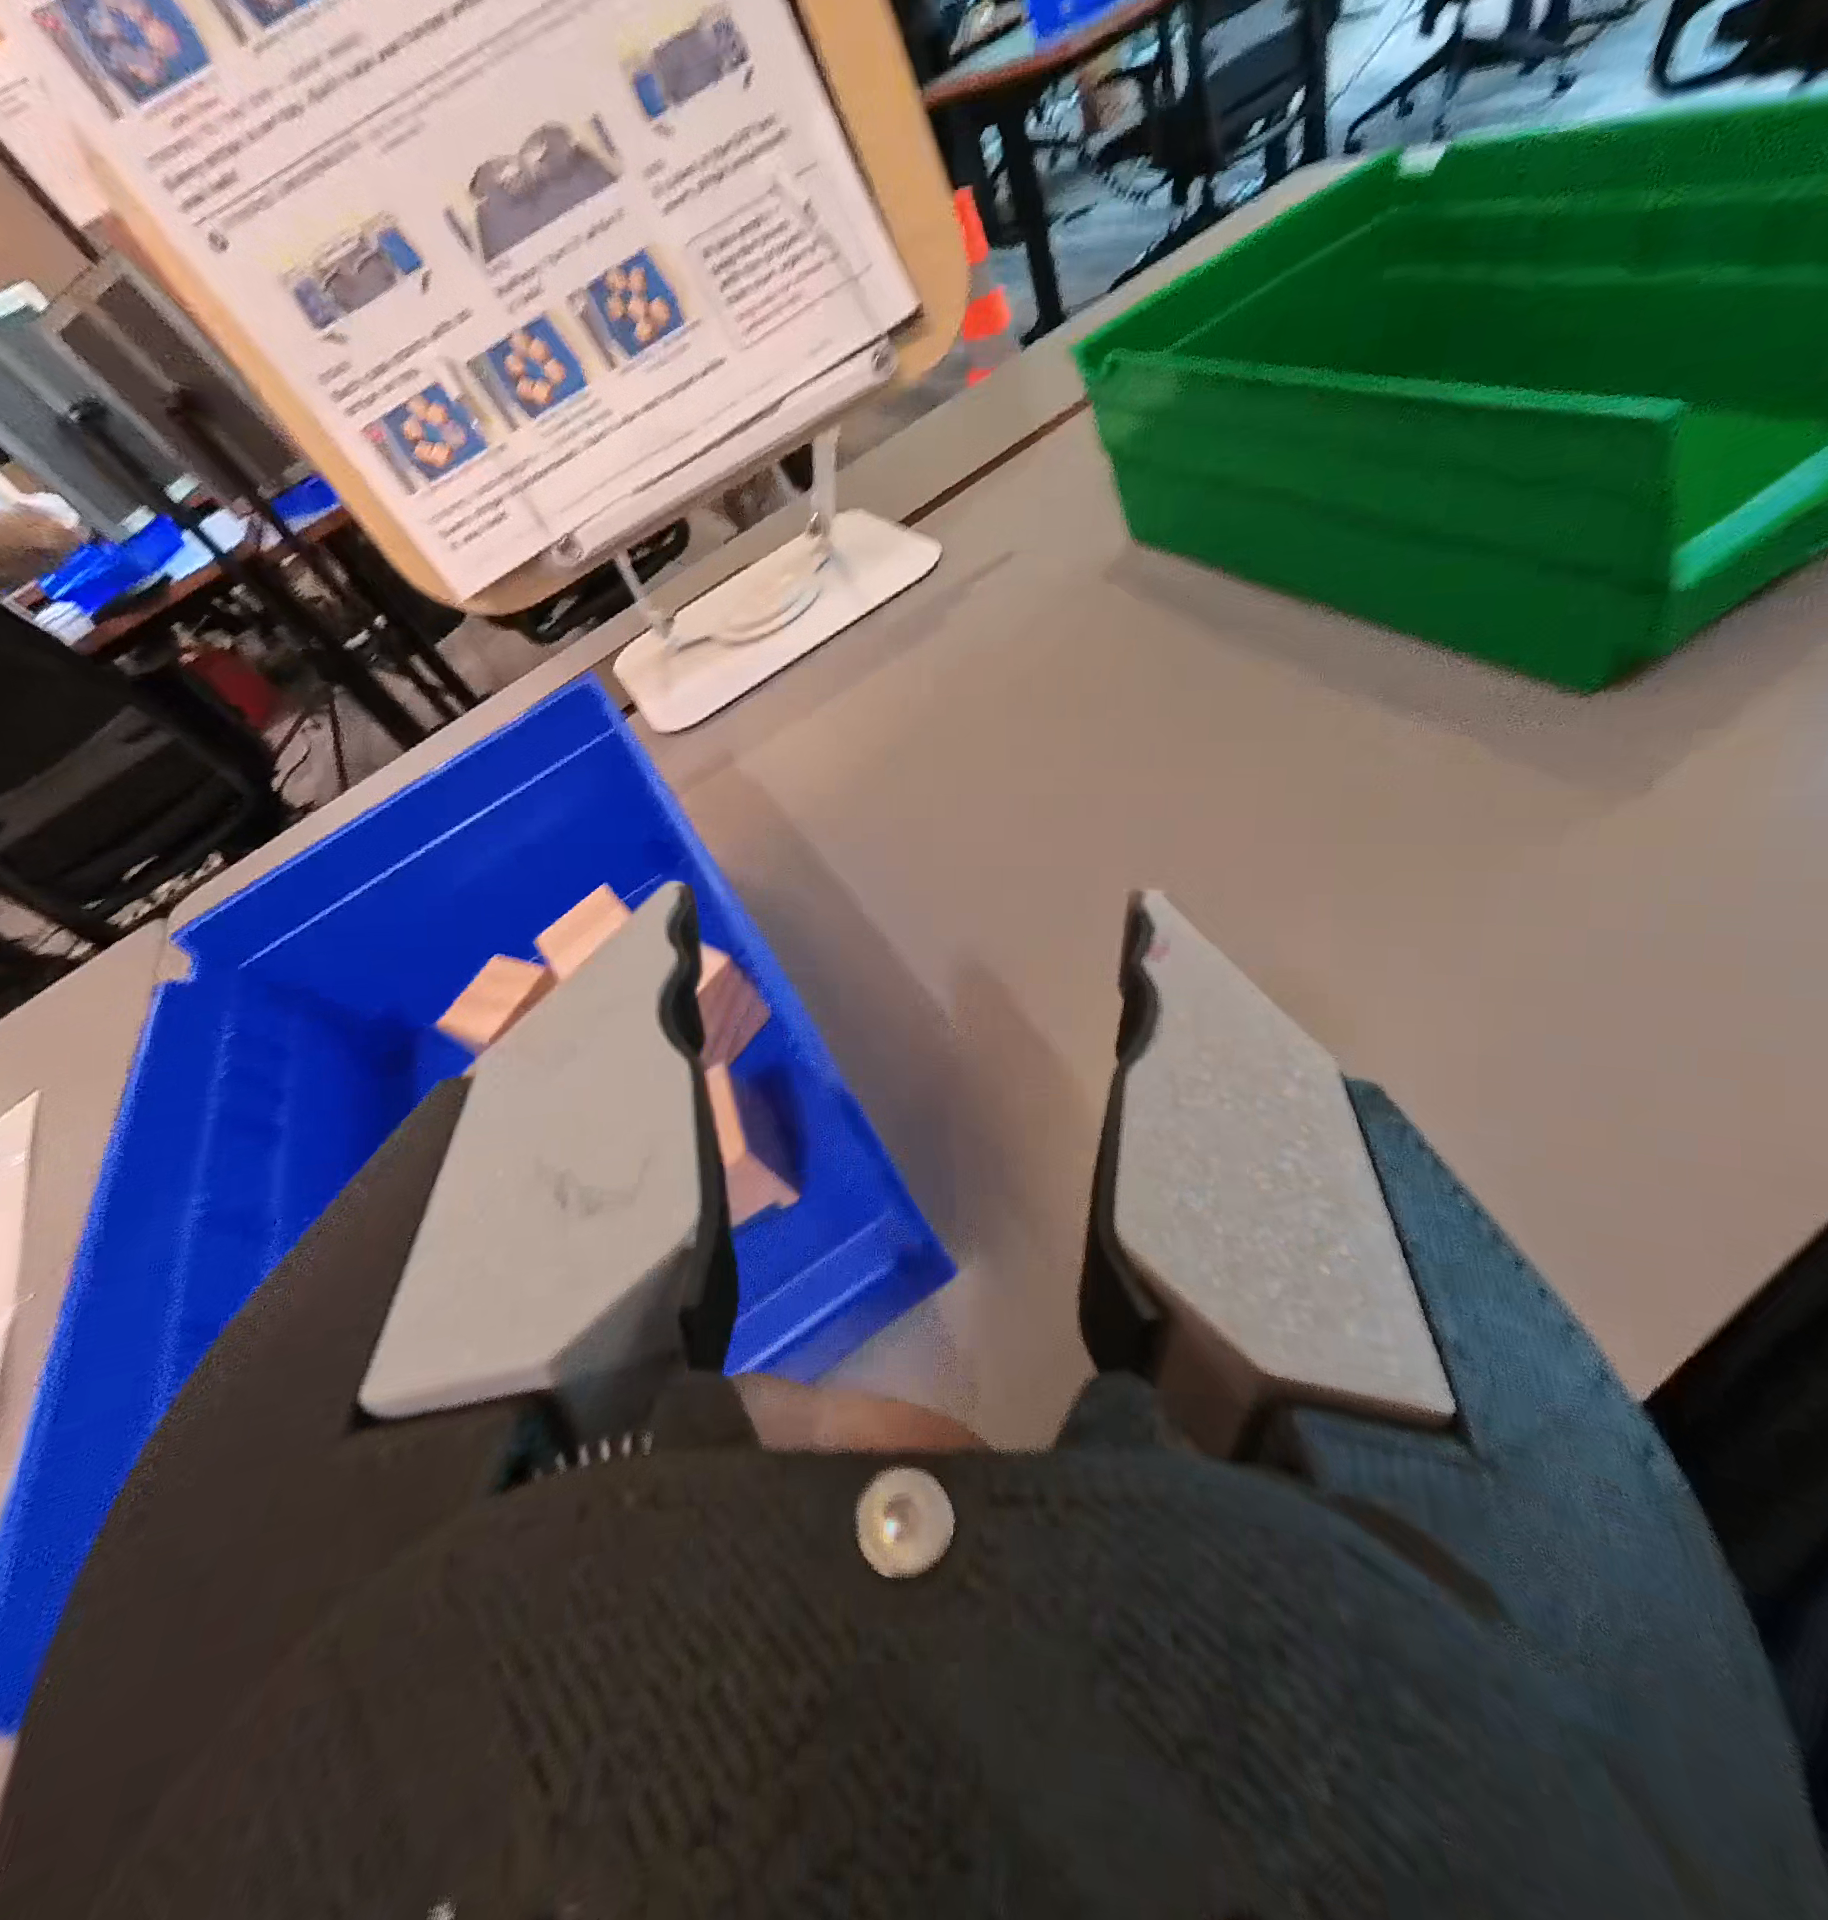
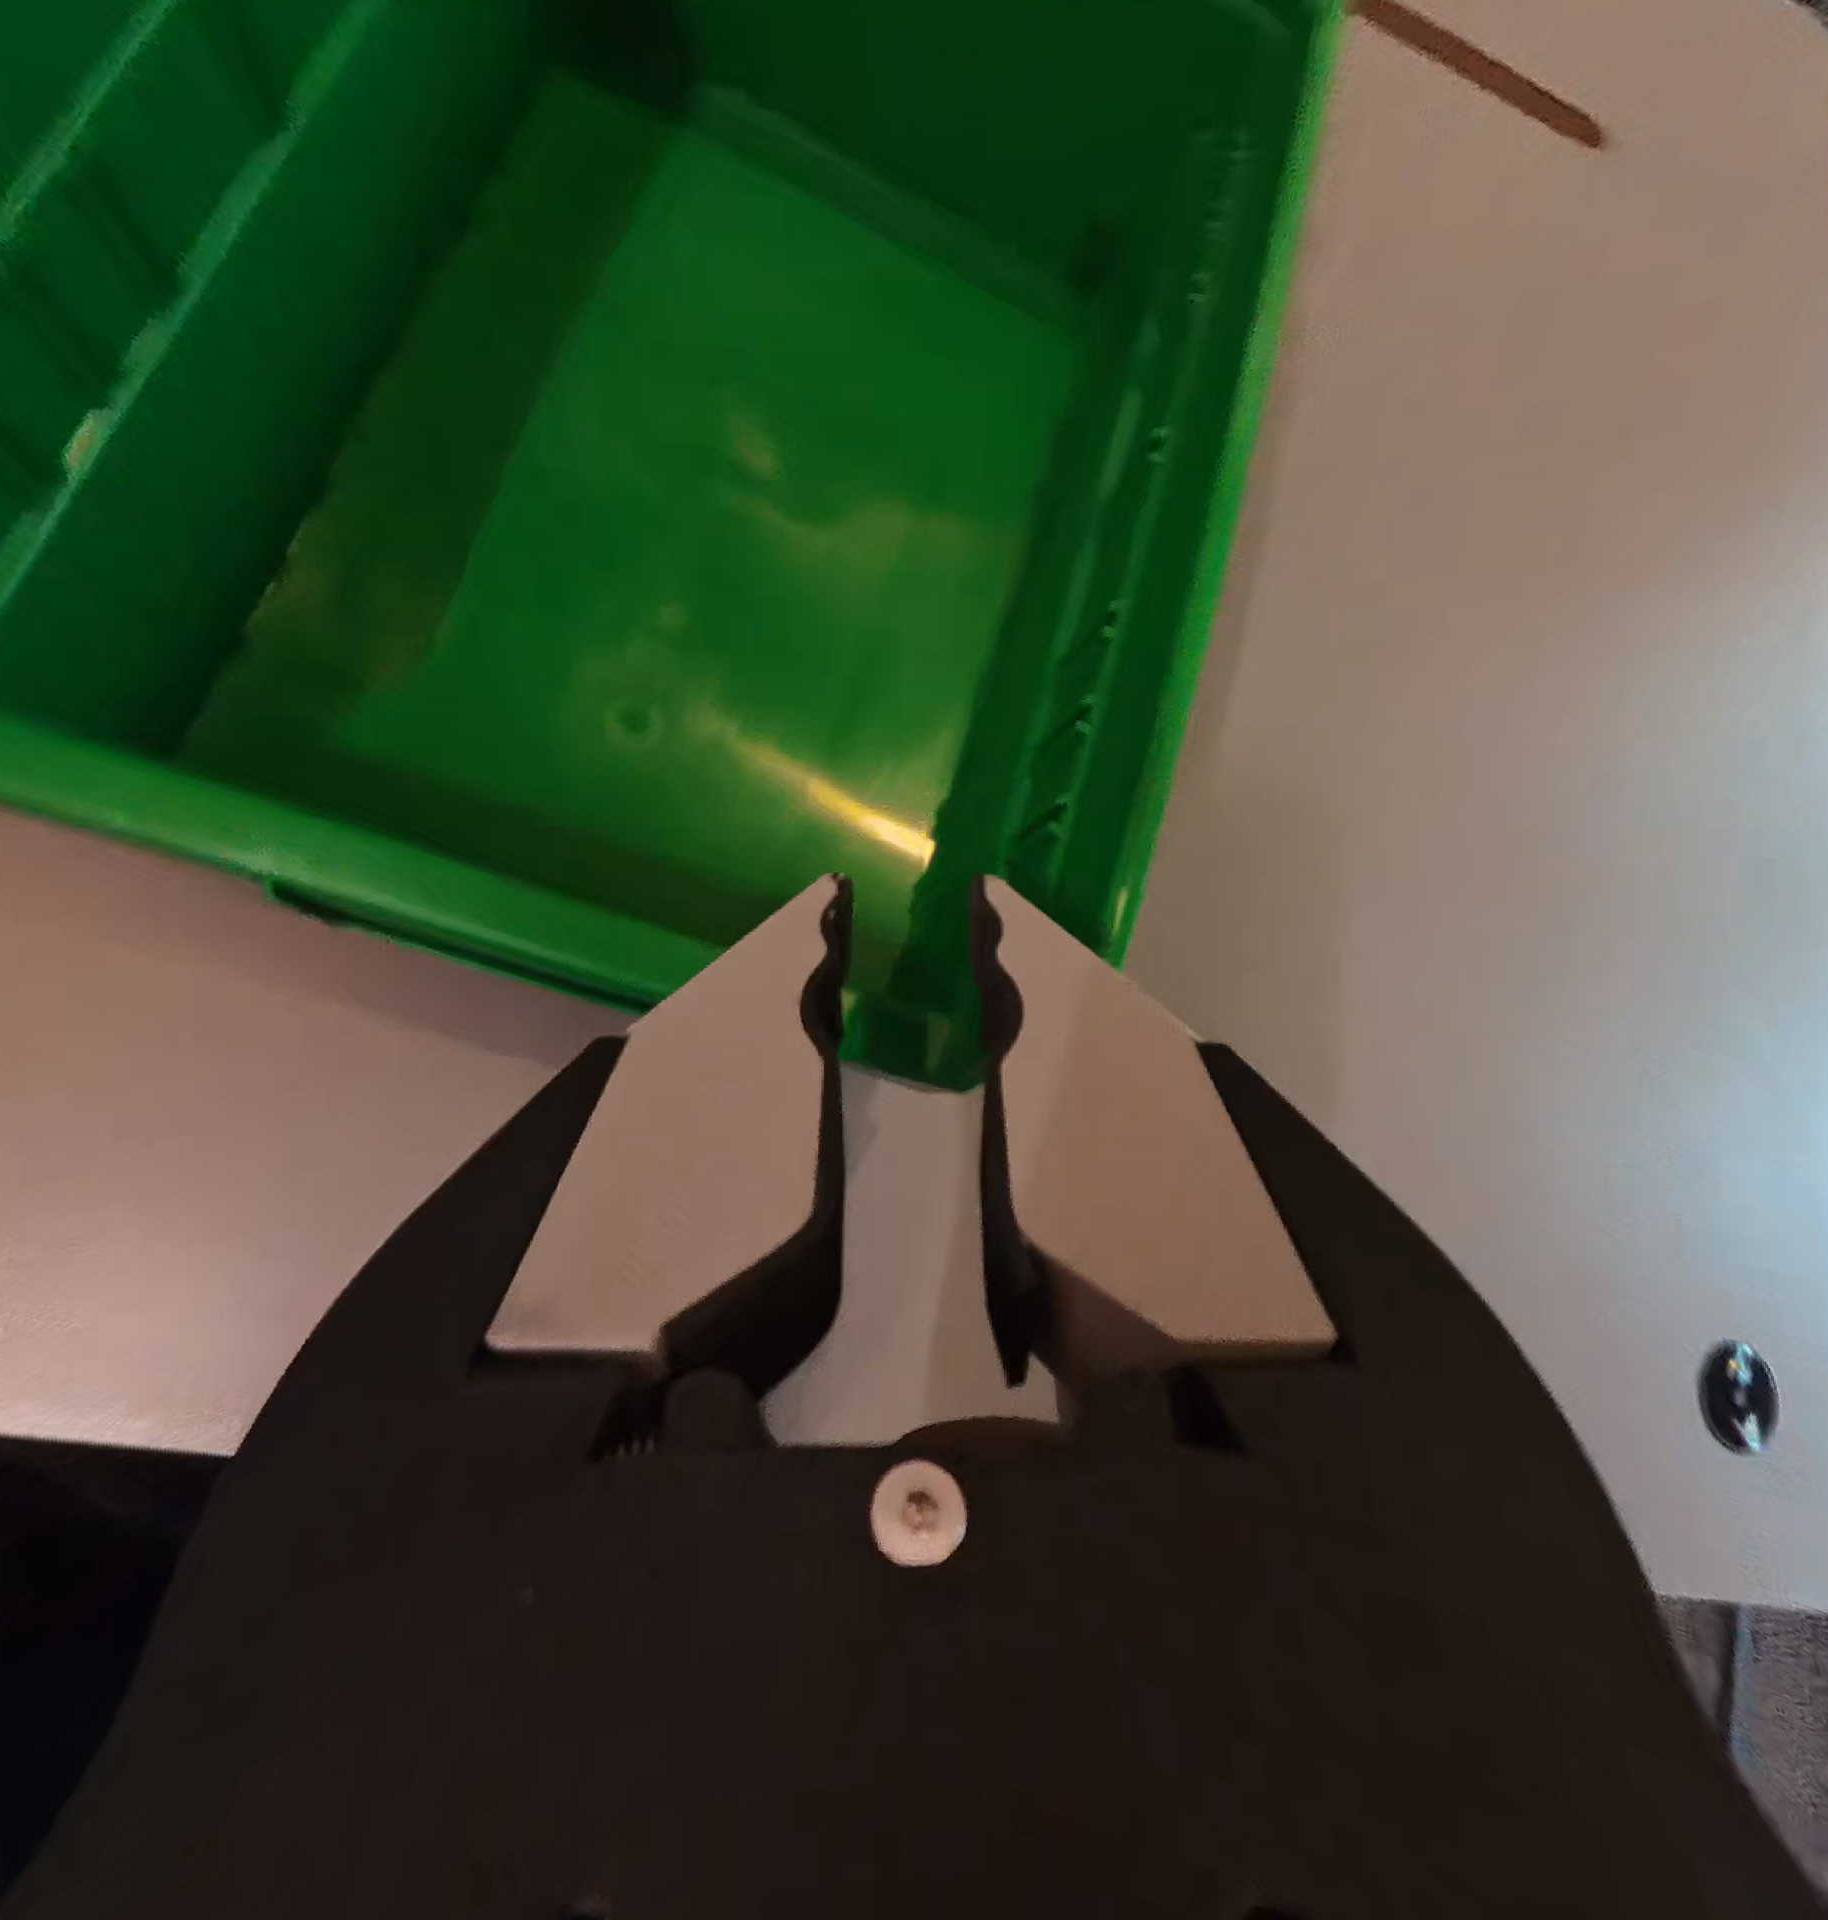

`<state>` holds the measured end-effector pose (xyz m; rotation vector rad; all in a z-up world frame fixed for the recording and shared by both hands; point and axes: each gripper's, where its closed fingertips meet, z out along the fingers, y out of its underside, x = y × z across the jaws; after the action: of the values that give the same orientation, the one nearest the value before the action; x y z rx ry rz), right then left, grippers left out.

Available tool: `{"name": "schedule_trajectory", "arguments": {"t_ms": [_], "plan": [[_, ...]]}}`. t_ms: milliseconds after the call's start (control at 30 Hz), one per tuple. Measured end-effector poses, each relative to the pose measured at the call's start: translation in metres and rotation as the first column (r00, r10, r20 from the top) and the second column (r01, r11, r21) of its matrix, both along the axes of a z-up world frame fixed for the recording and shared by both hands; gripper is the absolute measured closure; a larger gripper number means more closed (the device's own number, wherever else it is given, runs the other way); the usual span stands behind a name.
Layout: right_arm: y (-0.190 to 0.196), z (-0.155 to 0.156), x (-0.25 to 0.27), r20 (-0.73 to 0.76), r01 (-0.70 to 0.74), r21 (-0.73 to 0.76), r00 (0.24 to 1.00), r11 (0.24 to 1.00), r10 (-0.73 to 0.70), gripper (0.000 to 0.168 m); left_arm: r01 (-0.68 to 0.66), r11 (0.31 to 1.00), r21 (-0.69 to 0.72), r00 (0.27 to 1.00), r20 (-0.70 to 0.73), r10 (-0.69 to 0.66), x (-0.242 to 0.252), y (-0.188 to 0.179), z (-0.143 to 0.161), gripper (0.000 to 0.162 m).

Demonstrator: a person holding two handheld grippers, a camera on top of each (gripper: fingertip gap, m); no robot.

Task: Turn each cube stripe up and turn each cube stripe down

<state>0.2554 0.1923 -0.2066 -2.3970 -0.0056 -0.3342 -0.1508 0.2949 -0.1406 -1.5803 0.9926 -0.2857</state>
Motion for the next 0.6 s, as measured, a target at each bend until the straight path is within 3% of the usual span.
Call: {"name": "schedule_trajectory", "arguments": {"t_ms": [67, 200, 400, 533, 600], "plan": [[-0.002, 0.010, 0.000, -0.043, -0.017, 0.052, 0.999, 0.999, 0.019, 0.143, -0.028, 0.999, -0.017, 0.999, -0.028, 0.027, -0.011, 0.007, -0.003, 0.078], [0.006, 0.029, -0.057, -0.125, -0.216, 0.155, 0.964, 0.964, 0.236, 0.138, -0.034, 0.997, -0.070, 0.999, -0.044, 0.031, -0.025, 0.015, -0.011, 0.078], [0.020, 0.016, -0.141, -0.075, -0.454, 0.124, 0.882, 0.882, 0.465, 0.131, -0.074, 0.988, -0.138, 0.987, -0.150, 0.053, -0.040, 0.029, -0.045, 0.077], [0.035, 0.007, -0.156, -0.078, -0.440, 0.150, 0.888, 0.886, 0.454, 0.133, -0.105, 0.984, -0.141, 0.984, -0.155, 0.083, -0.031, 0.047, -0.066, 0.090], [0.044, 0.002, -0.162, -0.097, -0.412, 0.180, 0.896, 0.893, 0.433, 0.133, -0.114, 0.983, -0.145, 0.981, -0.173, 0.088, -0.025, 0.054, -0.081, 0.108]]}}
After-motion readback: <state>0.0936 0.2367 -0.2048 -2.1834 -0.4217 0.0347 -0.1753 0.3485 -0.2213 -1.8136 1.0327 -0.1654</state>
